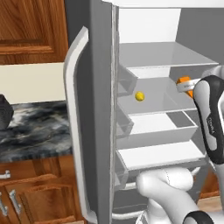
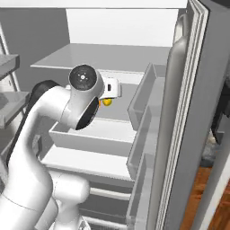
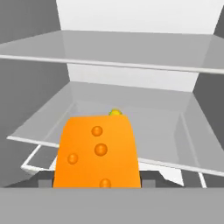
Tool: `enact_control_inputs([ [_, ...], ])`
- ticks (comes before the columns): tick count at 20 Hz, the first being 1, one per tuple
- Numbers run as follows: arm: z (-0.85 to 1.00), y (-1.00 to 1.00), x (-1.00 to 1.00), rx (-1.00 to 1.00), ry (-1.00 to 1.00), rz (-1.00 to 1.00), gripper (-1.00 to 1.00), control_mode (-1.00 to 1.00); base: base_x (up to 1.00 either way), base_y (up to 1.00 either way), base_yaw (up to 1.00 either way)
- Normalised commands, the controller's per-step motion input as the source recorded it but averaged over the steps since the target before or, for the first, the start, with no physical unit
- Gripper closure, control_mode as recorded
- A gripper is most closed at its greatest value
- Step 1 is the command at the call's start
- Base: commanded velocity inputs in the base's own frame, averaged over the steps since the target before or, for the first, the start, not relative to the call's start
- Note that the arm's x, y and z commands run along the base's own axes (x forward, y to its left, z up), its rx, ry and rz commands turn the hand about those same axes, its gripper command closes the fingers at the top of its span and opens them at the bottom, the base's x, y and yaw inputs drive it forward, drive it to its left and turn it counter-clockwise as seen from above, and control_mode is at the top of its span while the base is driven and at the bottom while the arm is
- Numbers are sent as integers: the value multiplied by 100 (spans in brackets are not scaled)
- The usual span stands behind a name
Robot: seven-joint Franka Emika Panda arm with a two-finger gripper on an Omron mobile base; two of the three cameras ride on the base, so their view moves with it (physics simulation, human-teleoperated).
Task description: Take the cheese, chicken drumstick, and lemon from the fridge and place them on the plate on the dining counter to create an appetizer plate.
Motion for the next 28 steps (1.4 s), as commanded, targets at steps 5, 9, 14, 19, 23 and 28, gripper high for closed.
enact_control_inputs([
  [5, 0, 0, 0, 0, 0, 0, 100, 100, -100, 9, 3],
  [9, 0, 0, 0, 0, 0, 0, 100, 100, -100, 13, 1],
  [14, 0, 0, 0, 0, 0, 0, 100, 100, -92, 26, -4],
  [19, 0, 0, 0, 0, 0, 0, 100, 100, -67, 39, -29],
  [23, 0, 0, 0, 0, 0, 0, 100, 100, -59, 35, -46],
  [28, 0, 0, 0, 0, 0, 0, 100, 100, -55, 30, -56],
])
